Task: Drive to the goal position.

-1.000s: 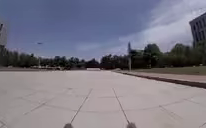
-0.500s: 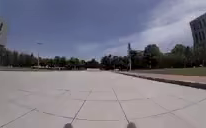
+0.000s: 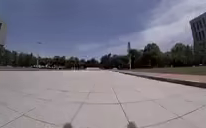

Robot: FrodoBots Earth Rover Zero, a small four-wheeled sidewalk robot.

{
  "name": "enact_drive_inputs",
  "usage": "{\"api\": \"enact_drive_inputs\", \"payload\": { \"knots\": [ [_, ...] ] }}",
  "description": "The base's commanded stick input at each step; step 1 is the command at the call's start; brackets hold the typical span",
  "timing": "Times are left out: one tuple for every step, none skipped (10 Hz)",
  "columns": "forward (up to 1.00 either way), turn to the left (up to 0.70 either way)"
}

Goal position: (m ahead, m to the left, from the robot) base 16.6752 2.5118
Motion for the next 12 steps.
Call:
{"api": "enact_drive_inputs", "payload": {
  "knots": [
    [0.45, 0.03],
    [0.45, 0.03],
    [0.45, 0.03],
    [0.45, 0.03],
    [0.45, 0.03],
    [0.45, 0.03],
    [0.45, 0.03],
    [0.45, 0.03],
    [0.45, 0.03],
    [0.45, 0.03],
    [0.45, 0.03],
    [0.45, 0.03]
  ]
}}
